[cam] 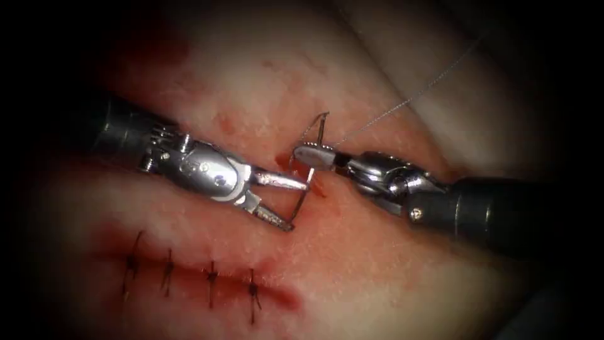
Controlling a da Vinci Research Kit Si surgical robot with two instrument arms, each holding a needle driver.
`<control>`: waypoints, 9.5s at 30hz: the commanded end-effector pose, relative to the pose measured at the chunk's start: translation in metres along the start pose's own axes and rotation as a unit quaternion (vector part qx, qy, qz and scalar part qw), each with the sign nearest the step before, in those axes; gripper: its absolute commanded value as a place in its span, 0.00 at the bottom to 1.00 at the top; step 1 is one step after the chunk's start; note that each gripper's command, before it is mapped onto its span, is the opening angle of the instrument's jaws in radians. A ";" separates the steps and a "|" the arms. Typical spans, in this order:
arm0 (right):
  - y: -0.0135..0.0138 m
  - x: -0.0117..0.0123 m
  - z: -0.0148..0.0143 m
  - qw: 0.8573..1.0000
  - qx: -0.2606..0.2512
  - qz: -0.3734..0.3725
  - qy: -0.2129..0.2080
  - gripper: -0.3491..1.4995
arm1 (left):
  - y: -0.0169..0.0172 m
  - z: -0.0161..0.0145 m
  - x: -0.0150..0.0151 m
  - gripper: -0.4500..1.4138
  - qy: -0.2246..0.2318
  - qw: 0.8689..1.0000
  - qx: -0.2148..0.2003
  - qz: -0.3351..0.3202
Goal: Wound Closure
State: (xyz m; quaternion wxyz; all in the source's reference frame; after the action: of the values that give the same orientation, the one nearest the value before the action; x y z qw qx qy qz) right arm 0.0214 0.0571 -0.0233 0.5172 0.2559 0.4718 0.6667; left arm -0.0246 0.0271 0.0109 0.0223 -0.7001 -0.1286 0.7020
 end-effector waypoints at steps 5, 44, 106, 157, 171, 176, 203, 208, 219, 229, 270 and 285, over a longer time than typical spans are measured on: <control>0.0013 0.0011 -0.0010 0.996 -0.029 -0.054 0.063 0.00 | 0.0010 -0.0004 0.0004 0.66 0.015 0.999 -0.046 -0.010; 0.0004 0.0017 -0.0022 0.933 -0.027 -0.339 0.118 0.00 | -0.0045 -0.0008 -0.0104 0.05 -0.319 0.888 -0.031 -0.330; 0.0012 0.0002 0.0052 0.812 -0.107 -0.566 0.096 0.00 | -0.0019 -0.0004 -0.0109 0.41 -0.421 0.794 -0.214 -0.383; 0.0014 -0.0028 0.0070 0.684 -0.137 -0.715 0.044 0.00 | 0.0005 -0.0007 -0.0097 0.37 -0.403 0.810 -0.192 -0.380; 0.0023 -0.0031 0.0063 0.742 -0.127 -0.656 0.041 0.00 | -0.0003 -0.0010 -0.0103 0.37 -0.399 0.812 -0.192 -0.380; 0.0030 -0.0026 0.0051 0.797 -0.114 -0.590 0.067 0.00 | -0.0003 -0.0011 -0.0104 0.37 -0.399 0.812 -0.191 -0.379; 0.0028 -0.0008 0.0049 0.843 -0.124 -0.515 0.094 0.00 | 0.0013 0.0003 -0.0095 0.36 -0.393 0.814 -0.196 -0.381; 0.0027 -0.0005 0.0046 0.848 -0.121 -0.507 0.098 0.00 | 0.0012 0.0001 -0.0102 0.36 -0.395 0.812 -0.194 -0.384; 0.0025 0.0000 0.0043 0.857 -0.115 -0.490 0.109 0.00 | 0.0007 0.0000 -0.0111 0.36 -0.393 0.812 -0.193 -0.386; 0.0024 -0.0007 0.0050 0.881 -0.110 -0.445 0.118 0.00 | 0.0006 -0.0001 -0.0112 0.36 -0.391 0.814 -0.192 -0.385; 0.0054 -0.0068 0.0053 0.991 -0.041 -0.123 0.017 0.66 | -0.0004 -0.0035 -0.0118 0.36 -0.382 0.825 -0.190 -0.372; 0.0063 -0.0040 0.0023 0.985 -0.037 -0.167 0.007 0.88 | -0.0010 -0.0049 -0.0114 0.40 -0.237 0.927 -0.225 -0.183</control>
State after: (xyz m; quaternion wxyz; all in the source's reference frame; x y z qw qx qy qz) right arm 0.0214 0.0545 -0.0167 0.6280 0.1474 0.4875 0.5885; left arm -0.0191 0.0266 0.0218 -0.0383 -0.4741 -0.4088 0.7788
